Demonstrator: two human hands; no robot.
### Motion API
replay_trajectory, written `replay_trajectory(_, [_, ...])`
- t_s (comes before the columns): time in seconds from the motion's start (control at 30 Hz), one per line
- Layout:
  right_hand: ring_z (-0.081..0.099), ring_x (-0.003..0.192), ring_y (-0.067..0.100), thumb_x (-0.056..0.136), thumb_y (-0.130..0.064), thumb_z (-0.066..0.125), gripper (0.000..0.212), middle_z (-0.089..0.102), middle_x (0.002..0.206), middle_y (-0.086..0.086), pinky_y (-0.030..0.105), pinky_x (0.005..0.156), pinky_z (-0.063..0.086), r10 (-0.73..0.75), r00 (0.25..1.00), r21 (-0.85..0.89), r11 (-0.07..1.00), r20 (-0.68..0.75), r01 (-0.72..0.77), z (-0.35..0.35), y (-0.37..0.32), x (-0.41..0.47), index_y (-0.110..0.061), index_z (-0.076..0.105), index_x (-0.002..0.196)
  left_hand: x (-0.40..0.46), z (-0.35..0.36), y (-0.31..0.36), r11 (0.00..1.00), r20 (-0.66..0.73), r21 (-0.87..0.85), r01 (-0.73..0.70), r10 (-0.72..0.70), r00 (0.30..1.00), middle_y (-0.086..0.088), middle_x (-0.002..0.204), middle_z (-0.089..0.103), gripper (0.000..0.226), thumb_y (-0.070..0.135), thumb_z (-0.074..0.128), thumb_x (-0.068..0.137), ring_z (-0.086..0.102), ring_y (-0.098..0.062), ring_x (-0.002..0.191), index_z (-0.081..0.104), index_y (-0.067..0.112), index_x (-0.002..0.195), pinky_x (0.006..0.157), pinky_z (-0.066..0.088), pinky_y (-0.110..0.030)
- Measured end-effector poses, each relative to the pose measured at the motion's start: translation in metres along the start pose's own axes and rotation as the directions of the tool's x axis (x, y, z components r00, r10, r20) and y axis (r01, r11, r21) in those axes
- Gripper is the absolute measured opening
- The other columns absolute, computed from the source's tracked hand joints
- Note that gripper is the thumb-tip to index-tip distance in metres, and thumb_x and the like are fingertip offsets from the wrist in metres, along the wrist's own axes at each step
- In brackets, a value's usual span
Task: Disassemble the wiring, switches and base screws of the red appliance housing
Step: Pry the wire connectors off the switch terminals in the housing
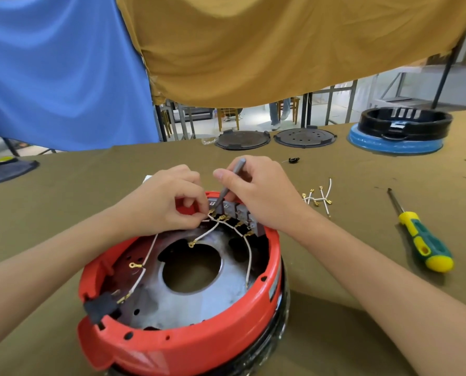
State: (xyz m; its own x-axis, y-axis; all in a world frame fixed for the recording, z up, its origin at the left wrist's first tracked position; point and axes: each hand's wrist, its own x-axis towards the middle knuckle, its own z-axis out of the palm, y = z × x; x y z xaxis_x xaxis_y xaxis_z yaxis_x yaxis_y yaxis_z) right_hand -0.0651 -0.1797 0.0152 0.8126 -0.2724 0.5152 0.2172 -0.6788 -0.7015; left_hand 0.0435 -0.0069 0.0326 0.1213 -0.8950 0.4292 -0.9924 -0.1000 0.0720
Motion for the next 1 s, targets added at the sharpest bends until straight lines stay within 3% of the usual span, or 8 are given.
replay_trajectory(0.13, [0.070, 0.064, 0.012, 0.097, -0.033, 0.063, 0.033, 0.072, 0.064, 0.000, 0.023, 0.064, 0.046, 0.071, 0.997, 0.143, 0.987, 0.018, -0.073, 0.0004, 0.0060, 0.0024, -0.007, 0.066, 0.078, 0.0001, -0.0016, 0.0010, 1.000, -0.002, -0.007, -0.004, 0.004, 1.000, 0.009, 0.064, 0.045, 0.021, 0.003, 0.083, 0.069, 0.048, -0.012, 0.071, 0.074, 0.021, 0.071, 0.066, 0.045, -0.030])
replay_trajectory(0.3, [0.067, 0.061, 0.008, 0.097, -0.035, 0.063, 0.034, 0.072, 0.065, -0.001, 0.017, 0.061, 0.044, 0.052, 0.999, 0.155, 0.987, -0.003, -0.050, 0.0018, 0.0065, 0.0000, -0.006, 0.066, 0.079, -0.0005, -0.0015, 0.0026, 1.000, -0.006, -0.022, -0.002, 0.002, 1.000, 0.008, 0.064, 0.046, 0.020, 0.002, 0.084, 0.069, 0.048, -0.012, 0.071, 0.074, 0.019, 0.071, 0.066, 0.044, -0.029])
replay_trajectory(0.53, [0.066, 0.062, 0.006, 0.096, -0.034, 0.064, 0.031, 0.070, 0.064, -0.003, 0.019, 0.062, 0.050, -0.021, 1.000, 0.065, 0.998, -0.010, 0.021, 0.0012, 0.0045, 0.0000, -0.010, 0.068, 0.078, 0.0000, -0.0017, 0.0010, 0.999, -0.023, -0.033, 0.003, -0.004, 1.000, 0.007, 0.063, 0.046, 0.020, 0.003, 0.083, 0.070, 0.048, -0.011, 0.070, 0.074, 0.021, 0.071, 0.066, 0.044, -0.029])
replay_trajectory(0.83, [0.066, 0.062, 0.008, 0.097, -0.036, 0.064, 0.031, 0.070, 0.065, -0.001, 0.020, 0.064, 0.047, 0.054, 0.998, 0.221, 0.973, 0.042, -0.062, 0.0015, 0.0102, 0.0011, -0.009, 0.067, 0.081, -0.0002, -0.0035, 0.0008, 0.997, -0.006, -0.077, 0.016, -0.016, 1.000, 0.008, 0.062, 0.046, 0.019, 0.005, 0.082, 0.073, 0.047, -0.011, 0.068, 0.071, 0.020, 0.070, 0.065, 0.041, -0.023])
replay_trajectory(1.0, [0.067, 0.061, 0.008, 0.096, -0.036, 0.064, 0.030, 0.071, 0.066, -0.001, 0.016, 0.062, 0.049, 0.018, 1.000, 0.188, 0.982, 0.014, -0.020, 0.0025, 0.0092, -0.0002, -0.010, 0.067, 0.080, 0.0002, -0.0039, -0.0002, 0.992, 0.013, -0.114, 0.059, -0.058, 0.998, 0.007, 0.062, 0.046, 0.019, 0.003, 0.078, 0.066, 0.048, -0.016, 0.069, 0.070, 0.020, 0.070, 0.065, 0.041, -0.025])
